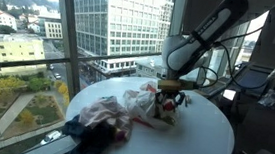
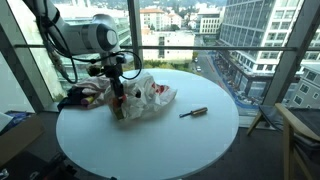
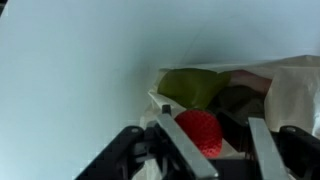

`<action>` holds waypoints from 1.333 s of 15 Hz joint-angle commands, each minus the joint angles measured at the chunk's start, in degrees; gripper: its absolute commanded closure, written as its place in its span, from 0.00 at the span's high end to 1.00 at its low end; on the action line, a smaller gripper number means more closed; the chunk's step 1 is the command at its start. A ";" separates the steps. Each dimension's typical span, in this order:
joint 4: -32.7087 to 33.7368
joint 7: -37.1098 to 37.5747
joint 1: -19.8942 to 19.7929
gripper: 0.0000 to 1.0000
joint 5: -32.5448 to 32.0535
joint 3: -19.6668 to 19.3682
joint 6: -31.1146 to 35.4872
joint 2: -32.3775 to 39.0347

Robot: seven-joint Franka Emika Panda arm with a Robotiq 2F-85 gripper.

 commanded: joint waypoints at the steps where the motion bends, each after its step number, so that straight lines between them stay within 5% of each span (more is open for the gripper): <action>1: 5.16 -5.13 -0.77 0.23 2.89 -0.88 0.74 4.86; 10: 9.45 -12.53 -0.54 0.23 12.86 -0.41 4.59 8.79; 20: 17.68 -10.45 1.89 0.23 11.38 -3.66 4.84 12.66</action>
